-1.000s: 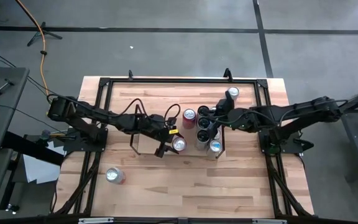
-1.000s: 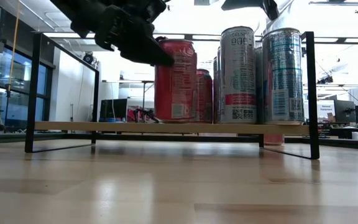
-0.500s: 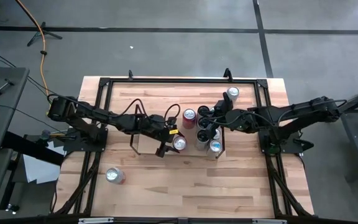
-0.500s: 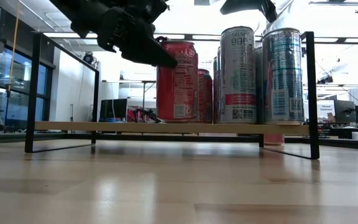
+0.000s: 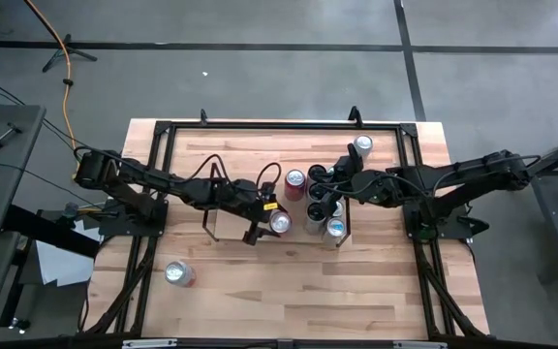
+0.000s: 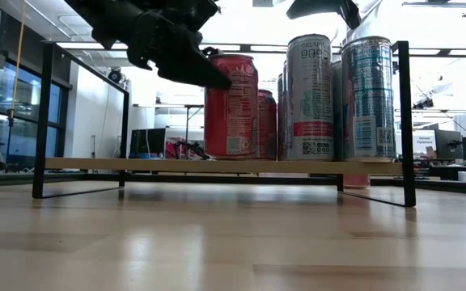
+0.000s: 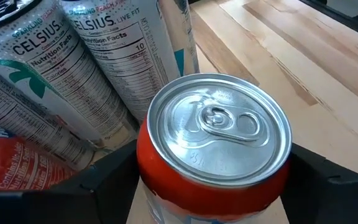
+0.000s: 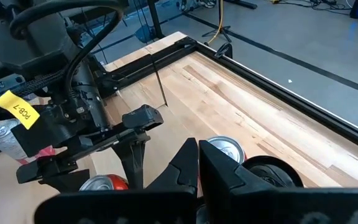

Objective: Place canned beverage on shelf
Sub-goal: Put the orange soda can aligned with the other orange soda can on the shelf

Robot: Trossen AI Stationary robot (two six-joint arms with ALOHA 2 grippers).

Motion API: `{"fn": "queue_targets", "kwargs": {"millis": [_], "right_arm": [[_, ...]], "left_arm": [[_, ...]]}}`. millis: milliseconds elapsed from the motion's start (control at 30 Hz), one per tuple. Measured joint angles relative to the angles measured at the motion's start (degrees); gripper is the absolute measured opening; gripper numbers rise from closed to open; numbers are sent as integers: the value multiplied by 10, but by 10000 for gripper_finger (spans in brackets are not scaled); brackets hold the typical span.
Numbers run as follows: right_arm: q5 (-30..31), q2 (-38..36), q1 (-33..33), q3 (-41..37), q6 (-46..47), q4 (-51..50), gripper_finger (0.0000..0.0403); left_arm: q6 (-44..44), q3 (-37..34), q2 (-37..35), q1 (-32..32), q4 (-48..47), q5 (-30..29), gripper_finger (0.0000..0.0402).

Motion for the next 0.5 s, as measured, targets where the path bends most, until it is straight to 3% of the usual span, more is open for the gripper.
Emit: {"fn": "queue_targets", "kwargs": {"millis": [500], "right_arm": [[0,0,0,0,0,0,0]], "left_arm": [[1,0,0,0,3,-18,369]]}}
